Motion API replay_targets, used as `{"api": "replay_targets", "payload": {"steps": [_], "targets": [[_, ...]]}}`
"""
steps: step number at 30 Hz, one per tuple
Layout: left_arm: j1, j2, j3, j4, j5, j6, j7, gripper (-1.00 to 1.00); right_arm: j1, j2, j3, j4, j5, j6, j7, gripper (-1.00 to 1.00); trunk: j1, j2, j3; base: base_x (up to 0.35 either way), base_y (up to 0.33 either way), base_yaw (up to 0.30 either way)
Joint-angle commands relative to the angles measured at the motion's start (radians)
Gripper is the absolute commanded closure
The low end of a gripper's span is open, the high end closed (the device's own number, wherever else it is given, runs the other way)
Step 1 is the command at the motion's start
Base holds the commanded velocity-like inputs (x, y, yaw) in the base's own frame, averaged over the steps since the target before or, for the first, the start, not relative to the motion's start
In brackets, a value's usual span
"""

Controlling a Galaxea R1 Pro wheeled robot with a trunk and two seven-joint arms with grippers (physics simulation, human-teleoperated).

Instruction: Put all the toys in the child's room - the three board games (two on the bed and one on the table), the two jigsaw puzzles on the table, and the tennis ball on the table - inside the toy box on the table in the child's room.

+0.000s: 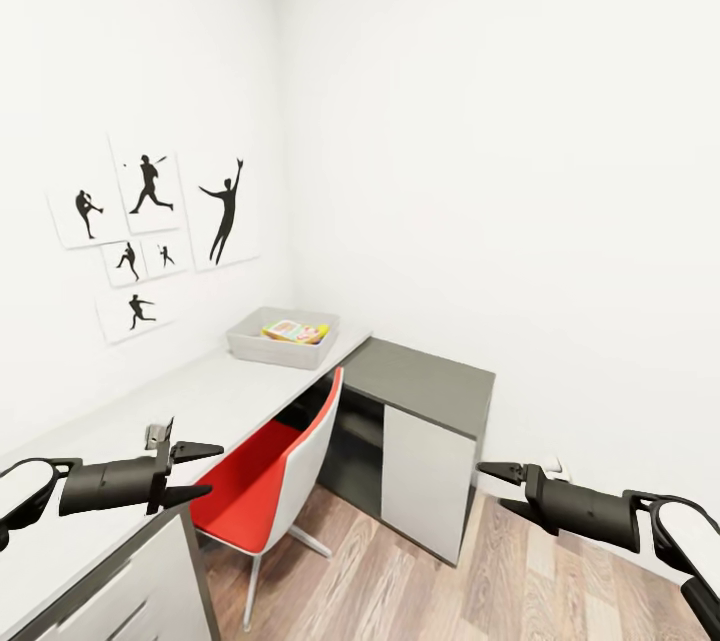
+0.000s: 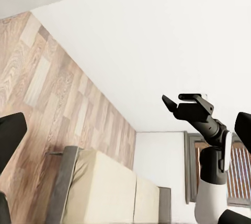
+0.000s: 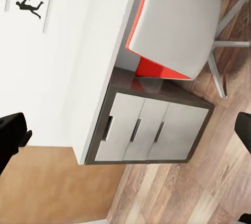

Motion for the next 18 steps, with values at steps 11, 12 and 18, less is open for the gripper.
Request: {"api": "replay_targets", "payload": {"steps": [11,12,18], "targets": [[-0.001,0.002,-0.003,0.001,-0.006,0.001,-0.011,-1.00,-0.001,0.000,0.000,0.000,-0.010,0.002,-0.010,-1.00,0.000,-0.001,0.013,0.000,0.014,-0.177],[-0.001,0.002,-0.003,0.001,-0.006,0.000,-0.011,-1.00,-0.001,0.000,0.000,0.000,-0.010,0.002,-0.010,-1.00,0.000,-0.001,0.014,0.000,0.087,-0.152],[-0.001,0.003,-0.001,0.002,-0.006,0.001,-0.012,-1.00,-0.001,0.000,0.001,-0.002,-0.012,0.001,-0.009,-1.00,0.000,-0.001,0.017,0.000,0.115,-0.055]]}}
